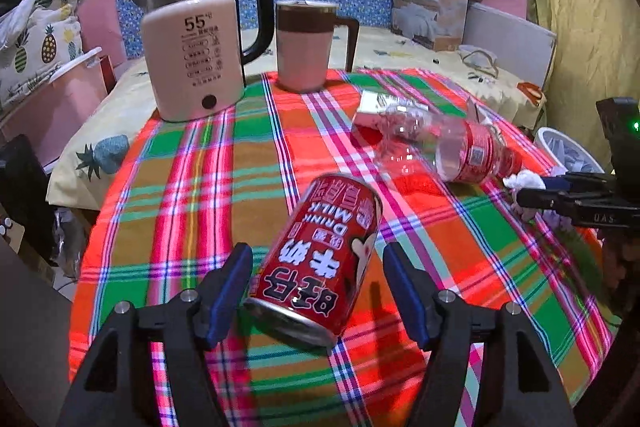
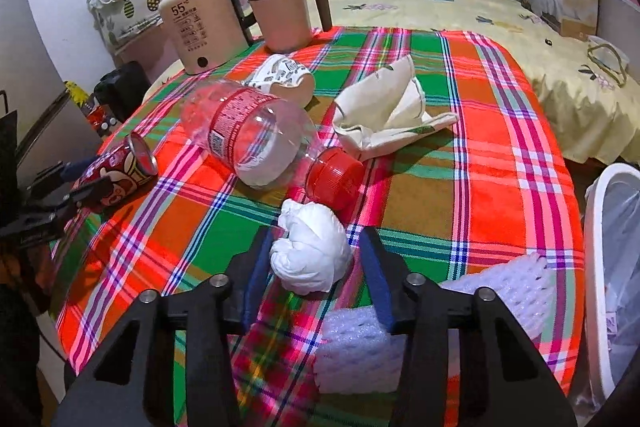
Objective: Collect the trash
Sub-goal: 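Grasp the red milk can with the left tool while the right tool grasps the white tissue ball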
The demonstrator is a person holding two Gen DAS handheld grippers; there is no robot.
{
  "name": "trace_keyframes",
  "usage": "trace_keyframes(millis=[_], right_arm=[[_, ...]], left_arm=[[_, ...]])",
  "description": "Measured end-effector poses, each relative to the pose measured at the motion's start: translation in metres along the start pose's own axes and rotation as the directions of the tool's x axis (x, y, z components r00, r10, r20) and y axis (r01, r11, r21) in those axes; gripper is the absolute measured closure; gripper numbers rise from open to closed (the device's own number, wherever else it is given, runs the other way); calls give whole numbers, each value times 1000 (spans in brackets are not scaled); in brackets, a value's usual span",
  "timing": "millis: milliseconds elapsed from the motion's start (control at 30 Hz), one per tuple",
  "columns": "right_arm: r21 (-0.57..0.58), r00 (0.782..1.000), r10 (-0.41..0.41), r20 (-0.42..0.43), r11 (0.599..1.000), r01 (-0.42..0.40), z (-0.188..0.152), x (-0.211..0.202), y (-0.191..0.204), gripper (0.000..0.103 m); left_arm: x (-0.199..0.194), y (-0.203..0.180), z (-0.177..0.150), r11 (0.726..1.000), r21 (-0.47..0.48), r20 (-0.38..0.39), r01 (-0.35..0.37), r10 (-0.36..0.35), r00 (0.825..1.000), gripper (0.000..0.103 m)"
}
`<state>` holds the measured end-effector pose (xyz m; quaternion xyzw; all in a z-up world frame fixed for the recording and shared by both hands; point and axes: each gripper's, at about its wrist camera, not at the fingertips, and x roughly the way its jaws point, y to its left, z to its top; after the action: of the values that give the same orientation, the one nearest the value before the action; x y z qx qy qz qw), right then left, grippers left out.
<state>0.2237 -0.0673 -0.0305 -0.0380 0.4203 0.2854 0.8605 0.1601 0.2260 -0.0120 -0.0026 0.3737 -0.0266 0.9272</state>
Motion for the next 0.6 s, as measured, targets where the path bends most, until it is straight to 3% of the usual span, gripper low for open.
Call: trace_keyframes(millis=[200, 267, 367, 600], right_arm=[[28, 1000, -5, 8, 1000, 5, 1, -1, -3, 71], [31, 1000, -2, 14, 1000, 2, 1, -3, -3, 73], [26, 1000, 12, 28, 1000, -13, -1, -10, -2, 75], [3, 996, 51, 72, 999, -52, -6, -32, 3, 75]], left_arm=[[11, -9, 4, 998, -10, -45, -59, 59, 997, 34], [16, -16, 4, 997, -5, -68, -77, 77, 995, 42], [18, -26, 2, 996, -17, -75, -88, 86, 993, 46], [2, -50, -4, 993, -98, -26, -72, 70, 997, 49]])
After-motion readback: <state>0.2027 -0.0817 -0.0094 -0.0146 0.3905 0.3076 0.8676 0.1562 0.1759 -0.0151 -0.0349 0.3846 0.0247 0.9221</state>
